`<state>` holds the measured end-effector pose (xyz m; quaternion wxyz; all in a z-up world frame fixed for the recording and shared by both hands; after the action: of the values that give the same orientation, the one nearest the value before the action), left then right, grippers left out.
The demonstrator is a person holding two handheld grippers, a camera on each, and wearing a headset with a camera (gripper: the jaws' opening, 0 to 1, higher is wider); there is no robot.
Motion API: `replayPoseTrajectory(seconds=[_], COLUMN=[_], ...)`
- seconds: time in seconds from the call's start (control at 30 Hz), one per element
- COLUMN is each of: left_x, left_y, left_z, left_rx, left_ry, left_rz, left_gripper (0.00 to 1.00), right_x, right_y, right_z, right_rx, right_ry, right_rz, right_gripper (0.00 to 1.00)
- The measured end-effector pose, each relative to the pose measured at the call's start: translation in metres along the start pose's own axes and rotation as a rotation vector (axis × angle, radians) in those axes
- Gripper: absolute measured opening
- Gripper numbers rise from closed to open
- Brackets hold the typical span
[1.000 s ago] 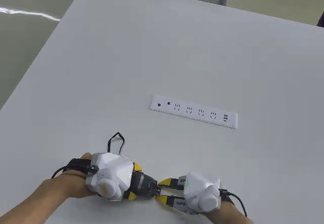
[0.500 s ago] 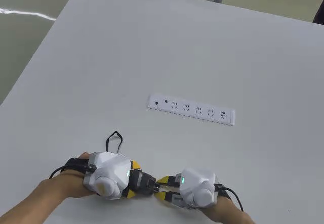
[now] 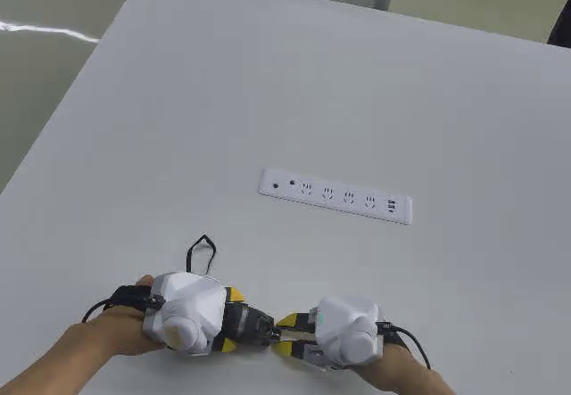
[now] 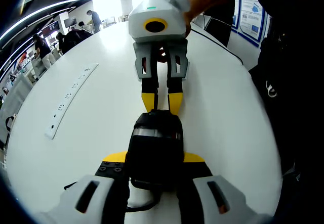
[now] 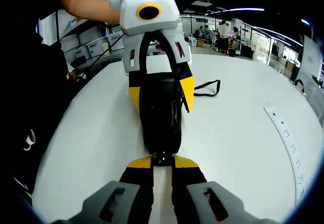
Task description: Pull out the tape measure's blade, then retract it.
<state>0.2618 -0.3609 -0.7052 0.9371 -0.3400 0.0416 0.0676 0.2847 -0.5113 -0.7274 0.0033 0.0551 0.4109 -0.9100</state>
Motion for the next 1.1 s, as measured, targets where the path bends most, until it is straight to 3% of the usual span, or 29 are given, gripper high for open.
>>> replayPoseTrajectory(seconds=[0.6, 1.1], left_x=[0.0, -0.001], left_y=[-0.002, -0.003], left_z=[0.0, 0.002], left_rx=[0.007, 0.006], left_ry=[-0.005, -0.011], left_rz=[0.015, 0.025], left_gripper=[0.32, 0.32], right_x=[-0.006, -0.01], right_y=[0.012, 0.02], right_z=[0.019, 0.03], right_rx=[0.032, 0.046], right_ry=[-0.01, -0.011], right_rz=[0.032, 0.009], right_gripper=[0.11, 0.1])
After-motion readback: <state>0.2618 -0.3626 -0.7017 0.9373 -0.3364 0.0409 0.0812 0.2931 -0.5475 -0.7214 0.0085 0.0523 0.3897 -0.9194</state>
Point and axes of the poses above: the centre of the closed fingertips' face, and the gripper's own axes: z roughly backward along the fingers, x roughly to its left, y roughly out of its underside, the point moved 8 cm from there along z, roughly backward along the fingers, and after that the axes turned 14 degrees about y, right-handed, at the moved point
